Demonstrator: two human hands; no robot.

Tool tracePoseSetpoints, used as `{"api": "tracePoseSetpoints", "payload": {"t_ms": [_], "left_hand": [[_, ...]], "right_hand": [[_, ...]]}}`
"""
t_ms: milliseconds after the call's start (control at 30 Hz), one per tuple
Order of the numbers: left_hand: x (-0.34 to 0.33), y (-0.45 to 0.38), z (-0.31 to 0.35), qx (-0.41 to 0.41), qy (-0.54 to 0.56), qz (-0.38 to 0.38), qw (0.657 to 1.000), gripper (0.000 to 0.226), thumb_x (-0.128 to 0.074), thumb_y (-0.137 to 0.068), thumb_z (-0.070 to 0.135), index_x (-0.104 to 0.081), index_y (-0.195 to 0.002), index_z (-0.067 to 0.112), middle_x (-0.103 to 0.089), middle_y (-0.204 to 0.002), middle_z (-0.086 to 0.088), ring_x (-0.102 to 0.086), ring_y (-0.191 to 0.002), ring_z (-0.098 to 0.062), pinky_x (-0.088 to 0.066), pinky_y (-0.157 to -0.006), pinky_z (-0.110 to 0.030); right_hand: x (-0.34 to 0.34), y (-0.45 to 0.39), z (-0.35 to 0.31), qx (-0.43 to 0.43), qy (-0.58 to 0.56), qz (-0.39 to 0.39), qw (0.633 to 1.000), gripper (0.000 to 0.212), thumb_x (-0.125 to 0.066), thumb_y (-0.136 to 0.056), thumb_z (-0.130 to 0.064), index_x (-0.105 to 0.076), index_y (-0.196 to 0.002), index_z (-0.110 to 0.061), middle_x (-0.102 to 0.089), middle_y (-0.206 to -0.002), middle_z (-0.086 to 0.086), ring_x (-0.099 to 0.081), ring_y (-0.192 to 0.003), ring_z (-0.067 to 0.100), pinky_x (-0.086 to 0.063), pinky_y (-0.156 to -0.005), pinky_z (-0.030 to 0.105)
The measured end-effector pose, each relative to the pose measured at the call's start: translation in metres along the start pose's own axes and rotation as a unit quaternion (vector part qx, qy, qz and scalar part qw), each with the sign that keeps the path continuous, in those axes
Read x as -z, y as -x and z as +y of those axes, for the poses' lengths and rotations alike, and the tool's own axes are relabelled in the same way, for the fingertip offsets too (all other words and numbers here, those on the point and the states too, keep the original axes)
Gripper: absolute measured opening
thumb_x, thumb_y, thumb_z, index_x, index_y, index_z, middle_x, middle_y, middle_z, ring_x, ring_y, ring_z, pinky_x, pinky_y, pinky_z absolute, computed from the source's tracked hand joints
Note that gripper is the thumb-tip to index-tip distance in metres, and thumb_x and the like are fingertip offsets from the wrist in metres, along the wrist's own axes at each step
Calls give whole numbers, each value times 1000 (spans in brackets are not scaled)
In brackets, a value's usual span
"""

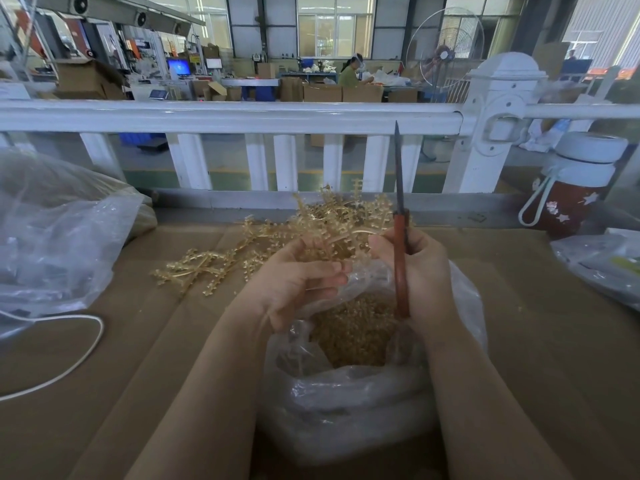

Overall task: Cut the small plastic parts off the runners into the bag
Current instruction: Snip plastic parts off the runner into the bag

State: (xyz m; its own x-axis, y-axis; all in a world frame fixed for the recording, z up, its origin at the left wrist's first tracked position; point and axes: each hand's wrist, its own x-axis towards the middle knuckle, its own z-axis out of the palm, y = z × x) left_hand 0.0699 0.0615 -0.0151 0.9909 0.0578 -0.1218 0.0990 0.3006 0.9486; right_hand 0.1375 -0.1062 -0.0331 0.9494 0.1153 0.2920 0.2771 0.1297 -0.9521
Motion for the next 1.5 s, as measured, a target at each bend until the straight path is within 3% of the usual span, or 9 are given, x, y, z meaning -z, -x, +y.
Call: {"api": "tracePoseSetpoints", "payload": {"t_ms": [200,433,600,700,800,933,1067,1333,1500], "left_hand": [[7,-1,1,-13,9,-19,1000,35,-80,-62,20,-70,-95,13,-77,-97,-8,-73,-77,-13,-57,-76,-25],[6,-2,2,-29,68,-11,997,24,-79,-67,20,-75,-87,9,-71,-73,-1,-64,-59,-6,-55,-58,-18],[7,-7,3,-92,113,53,988,25,-75,-71,20,-73,-92,7,-72,-74,0,-66,-61,-5,-56,-61,-17],[6,-8,2,-130,96,81,984,29,-74,-72,22,-72,-95,6,-73,-76,-1,-67,-65,-6,-55,-62,-17],[4,-9,1,-165,72,93,979,19,-72,-75,21,-73,-90,9,-74,-76,-1,-67,-66,-6,-54,-62,-16],[4,-9,0,-207,36,101,973,11,-68,-83,16,-72,-89,8,-71,-75,-2,-64,-67,-8,-55,-68,-18],[3,-8,0,-237,31,107,965,9,-63,-89,12,-70,-84,7,-68,-67,0,-61,-65,-9,-55,-69,-19],[1,-7,-1,-233,10,102,967,19,-55,-96,4,-67,-83,5,-66,-64,-1,-59,-65,-12,-51,-72,-24],[1,-8,-1,-234,0,110,966,19,-54,-97,3,-68,-83,4,-66,-64,0,-59,-64,-11,-51,-71,-23]], "right_hand": [[2,-1,1,13,2,12,1000,13,-80,-86,-17,-69,-81,-14,-66,-68,-5,-61,-63,8,-51,-62,19],[-1,-1,3,-10,8,22,1000,28,-84,-78,-32,-73,-91,-10,-74,-77,0,-69,-72,14,-56,-70,31],[-3,-1,7,8,99,-2,995,39,-85,-67,-57,-71,-86,-26,-72,-76,-15,-68,-75,3,-50,-71,27],[-6,2,9,23,145,-45,988,57,-75,-56,-78,-67,-89,-32,-71,-82,-20,-67,-80,-1,-50,-76,29],[-6,4,10,44,224,-75,971,57,-66,-57,-85,-62,-89,-38,-67,-88,-32,-62,-83,-10,-44,-70,24],[-4,5,13,76,319,-91,940,66,-58,-57,-94,-57,-94,-39,-67,-88,-21,-62,-82,-4,-52,-73,28],[-4,6,13,117,369,-98,917,61,-58,-62,-89,-55,-95,-38,-64,-90,-19,-59,-83,-4,-46,-67,20],[-4,9,8,162,415,-71,893,72,-50,-61,-91,-58,-96,-29,-61,-90,-18,-57,-82,1,-49,-69,23],[-4,10,7,186,441,-46,877,62,-59,-67,-84,-61,-91,-26,-63,-85,-16,-59,-79,4,-50,-67,23]]}}
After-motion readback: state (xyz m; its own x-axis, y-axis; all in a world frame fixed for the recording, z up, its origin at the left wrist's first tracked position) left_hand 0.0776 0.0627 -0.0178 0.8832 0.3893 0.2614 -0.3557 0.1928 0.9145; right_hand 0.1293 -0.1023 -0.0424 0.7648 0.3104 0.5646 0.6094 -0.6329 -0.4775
